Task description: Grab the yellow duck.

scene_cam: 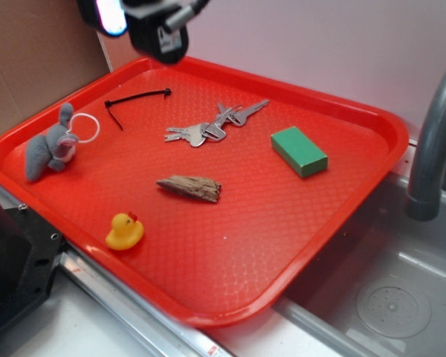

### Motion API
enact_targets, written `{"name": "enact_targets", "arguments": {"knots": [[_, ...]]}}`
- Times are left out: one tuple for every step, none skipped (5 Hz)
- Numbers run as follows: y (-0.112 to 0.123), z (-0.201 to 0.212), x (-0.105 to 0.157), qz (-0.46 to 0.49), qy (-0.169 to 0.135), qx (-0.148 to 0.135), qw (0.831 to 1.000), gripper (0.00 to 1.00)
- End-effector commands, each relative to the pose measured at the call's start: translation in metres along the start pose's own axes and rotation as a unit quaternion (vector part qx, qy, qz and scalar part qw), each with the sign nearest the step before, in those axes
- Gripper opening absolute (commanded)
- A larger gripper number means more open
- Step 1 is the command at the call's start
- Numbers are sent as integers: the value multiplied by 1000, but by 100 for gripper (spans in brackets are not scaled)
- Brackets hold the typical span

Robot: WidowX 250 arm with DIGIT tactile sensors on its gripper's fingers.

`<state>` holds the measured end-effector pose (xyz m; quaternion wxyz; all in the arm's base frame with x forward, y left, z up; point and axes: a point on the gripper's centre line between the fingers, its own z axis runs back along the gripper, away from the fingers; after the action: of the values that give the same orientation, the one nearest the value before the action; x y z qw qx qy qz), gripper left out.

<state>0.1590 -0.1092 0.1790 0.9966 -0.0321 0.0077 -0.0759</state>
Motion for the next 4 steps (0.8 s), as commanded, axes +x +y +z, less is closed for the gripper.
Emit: {"name": "enact_targets", "arguments": {"knots": [[18,-52,-24,33,-25,20,999,100],[36,-97,-40,41,17,54,998,100],[45,-125,-46,48,55,68,995,100],[55,-141,-49,64,73,78,992,100]]}}
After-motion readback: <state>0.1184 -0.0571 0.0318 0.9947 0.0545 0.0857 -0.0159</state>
